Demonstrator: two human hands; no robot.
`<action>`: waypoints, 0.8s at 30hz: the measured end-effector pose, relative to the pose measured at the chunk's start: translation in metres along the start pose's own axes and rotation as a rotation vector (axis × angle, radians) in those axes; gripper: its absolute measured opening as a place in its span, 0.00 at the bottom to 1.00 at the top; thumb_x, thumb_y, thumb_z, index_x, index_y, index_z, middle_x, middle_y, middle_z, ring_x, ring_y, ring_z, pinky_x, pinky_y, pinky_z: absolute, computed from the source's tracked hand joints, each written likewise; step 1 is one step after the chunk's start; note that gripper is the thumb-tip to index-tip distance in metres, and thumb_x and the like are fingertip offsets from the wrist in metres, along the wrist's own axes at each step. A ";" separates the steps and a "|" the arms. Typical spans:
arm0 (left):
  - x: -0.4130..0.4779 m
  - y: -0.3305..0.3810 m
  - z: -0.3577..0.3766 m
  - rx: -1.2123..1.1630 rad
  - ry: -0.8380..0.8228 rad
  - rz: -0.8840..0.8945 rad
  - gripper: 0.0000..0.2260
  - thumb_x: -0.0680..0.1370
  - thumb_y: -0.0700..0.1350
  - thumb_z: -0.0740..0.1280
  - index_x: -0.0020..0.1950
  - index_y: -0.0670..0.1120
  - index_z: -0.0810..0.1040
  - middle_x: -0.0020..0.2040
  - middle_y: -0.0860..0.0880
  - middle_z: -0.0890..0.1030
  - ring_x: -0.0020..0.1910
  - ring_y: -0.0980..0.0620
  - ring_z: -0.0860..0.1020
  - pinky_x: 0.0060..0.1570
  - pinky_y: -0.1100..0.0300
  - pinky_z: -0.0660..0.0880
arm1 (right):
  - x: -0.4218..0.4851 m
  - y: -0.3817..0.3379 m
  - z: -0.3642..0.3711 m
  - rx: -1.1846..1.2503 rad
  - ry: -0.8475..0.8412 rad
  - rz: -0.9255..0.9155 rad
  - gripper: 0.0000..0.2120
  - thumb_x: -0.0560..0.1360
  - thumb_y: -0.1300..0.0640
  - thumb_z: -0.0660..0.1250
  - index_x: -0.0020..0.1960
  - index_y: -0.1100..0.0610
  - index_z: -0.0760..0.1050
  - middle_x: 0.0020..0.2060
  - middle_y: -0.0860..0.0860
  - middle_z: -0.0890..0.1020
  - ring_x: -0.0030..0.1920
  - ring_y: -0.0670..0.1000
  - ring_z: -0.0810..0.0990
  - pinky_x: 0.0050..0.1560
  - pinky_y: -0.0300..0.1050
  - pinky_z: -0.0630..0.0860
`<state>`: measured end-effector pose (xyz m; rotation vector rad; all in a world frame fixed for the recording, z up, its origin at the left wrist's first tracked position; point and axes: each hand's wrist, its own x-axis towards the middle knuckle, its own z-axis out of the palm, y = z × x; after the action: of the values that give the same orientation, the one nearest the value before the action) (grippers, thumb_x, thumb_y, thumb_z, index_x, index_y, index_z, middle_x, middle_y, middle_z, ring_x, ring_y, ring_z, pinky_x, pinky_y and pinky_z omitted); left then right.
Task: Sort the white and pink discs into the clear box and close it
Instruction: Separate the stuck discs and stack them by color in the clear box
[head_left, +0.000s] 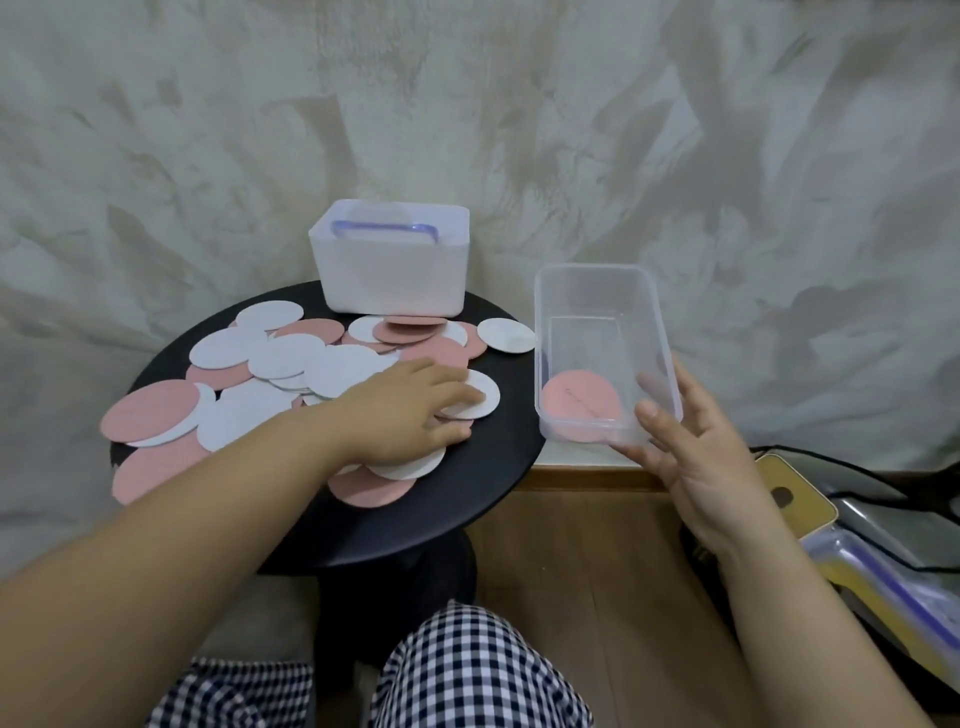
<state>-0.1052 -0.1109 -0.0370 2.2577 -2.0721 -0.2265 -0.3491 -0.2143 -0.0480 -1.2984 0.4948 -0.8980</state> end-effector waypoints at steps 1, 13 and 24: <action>-0.007 -0.003 -0.003 -0.027 0.011 0.008 0.18 0.79 0.56 0.58 0.69 0.57 0.66 0.73 0.57 0.61 0.71 0.56 0.58 0.69 0.59 0.56 | 0.002 0.003 -0.001 0.005 -0.002 0.010 0.37 0.52 0.41 0.79 0.58 0.42 0.71 0.47 0.35 0.83 0.50 0.41 0.81 0.42 0.37 0.79; 0.072 0.001 -0.025 -0.060 0.003 -0.012 0.21 0.81 0.49 0.55 0.74 0.50 0.59 0.76 0.50 0.56 0.74 0.52 0.53 0.69 0.60 0.48 | 0.019 0.011 0.003 -0.002 0.041 0.031 0.43 0.44 0.36 0.80 0.57 0.39 0.71 0.49 0.37 0.82 0.52 0.42 0.81 0.42 0.38 0.80; 0.022 -0.019 -0.025 -0.129 -0.058 0.075 0.12 0.80 0.51 0.58 0.60 0.55 0.75 0.64 0.59 0.71 0.62 0.61 0.69 0.60 0.63 0.64 | 0.028 0.015 -0.010 0.008 0.019 0.071 0.43 0.45 0.37 0.80 0.59 0.41 0.72 0.59 0.43 0.78 0.54 0.44 0.81 0.43 0.39 0.80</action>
<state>-0.0812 -0.1325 -0.0160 2.1196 -2.0992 -0.4138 -0.3360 -0.2422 -0.0601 -1.2581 0.5481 -0.8536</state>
